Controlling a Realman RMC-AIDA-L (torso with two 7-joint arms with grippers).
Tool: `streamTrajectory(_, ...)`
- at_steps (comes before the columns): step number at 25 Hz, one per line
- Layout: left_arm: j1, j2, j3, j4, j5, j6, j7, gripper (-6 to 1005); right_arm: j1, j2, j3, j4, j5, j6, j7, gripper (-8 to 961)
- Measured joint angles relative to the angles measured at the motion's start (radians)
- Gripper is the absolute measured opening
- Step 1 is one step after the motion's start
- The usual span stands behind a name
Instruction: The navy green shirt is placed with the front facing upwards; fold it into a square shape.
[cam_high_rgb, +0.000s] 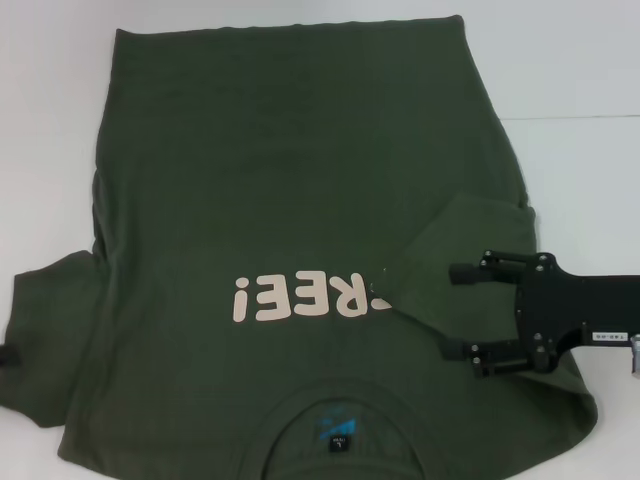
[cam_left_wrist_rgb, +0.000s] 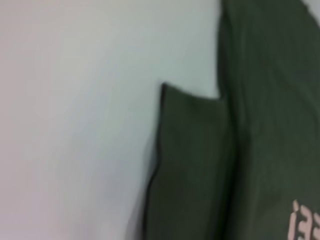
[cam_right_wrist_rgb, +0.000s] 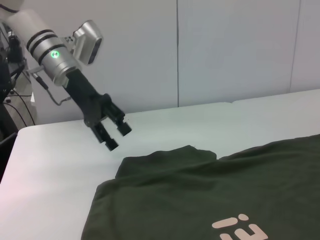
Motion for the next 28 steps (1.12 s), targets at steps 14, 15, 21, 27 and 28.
streamTrajectory(14, -0.025, 0.009, 0.013, -0.110, 0.041, -0.060, -0.005, 906, 0.013, 0.000, -0.013, 0.016, 0.000, 0.031, 0.006, 913)
streamTrajectory(15, -0.030, 0.010, 0.013, -0.118, 0.049, -0.064, -0.005, 906, 0.013, 0.000, -0.013, 0.016, 0.000, 0.031, 0.006, 913)
streamTrajectory(21, -0.045, 0.014, 0.013, -0.123, 0.073, -0.076, -0.014, 907, 0.014, 0.000, -0.013, 0.016, 0.000, 0.039, 0.007, 912)
streamTrajectory(27, -0.048, 0.016, 0.012, -0.123, 0.089, -0.086, -0.022, 907, 0.021, 0.000, -0.013, 0.029, 0.000, 0.050, 0.008, 912)
streamTrajectory(28, -0.048, 0.016, 0.013, -0.123, 0.095, -0.089, -0.024, 907, 0.022, 0.000, -0.013, 0.030, 0.000, 0.053, 0.008, 912)
